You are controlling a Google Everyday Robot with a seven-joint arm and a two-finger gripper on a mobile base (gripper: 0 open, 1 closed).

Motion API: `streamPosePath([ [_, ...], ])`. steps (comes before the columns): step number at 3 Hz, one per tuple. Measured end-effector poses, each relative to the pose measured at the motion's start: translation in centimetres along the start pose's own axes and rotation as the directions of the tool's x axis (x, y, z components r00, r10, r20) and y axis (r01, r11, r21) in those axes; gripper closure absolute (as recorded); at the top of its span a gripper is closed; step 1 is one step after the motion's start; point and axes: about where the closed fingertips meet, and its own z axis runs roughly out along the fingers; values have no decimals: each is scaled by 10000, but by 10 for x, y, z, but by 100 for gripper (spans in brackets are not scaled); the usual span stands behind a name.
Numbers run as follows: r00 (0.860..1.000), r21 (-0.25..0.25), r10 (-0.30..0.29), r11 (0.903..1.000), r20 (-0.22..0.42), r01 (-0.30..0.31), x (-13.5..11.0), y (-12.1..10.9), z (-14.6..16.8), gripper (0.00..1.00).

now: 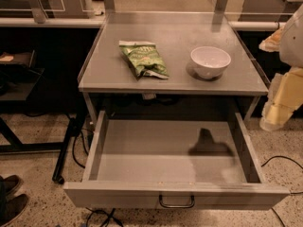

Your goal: Place green jalapeno chip bag into top drawer

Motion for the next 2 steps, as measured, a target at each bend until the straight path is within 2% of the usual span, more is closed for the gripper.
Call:
streamPosePath([
  [1,10000,0,0,10000,0,0,0,0,0,0],
  [2,9996,162,-268,9995,91,266,-28,-12,5,0],
])
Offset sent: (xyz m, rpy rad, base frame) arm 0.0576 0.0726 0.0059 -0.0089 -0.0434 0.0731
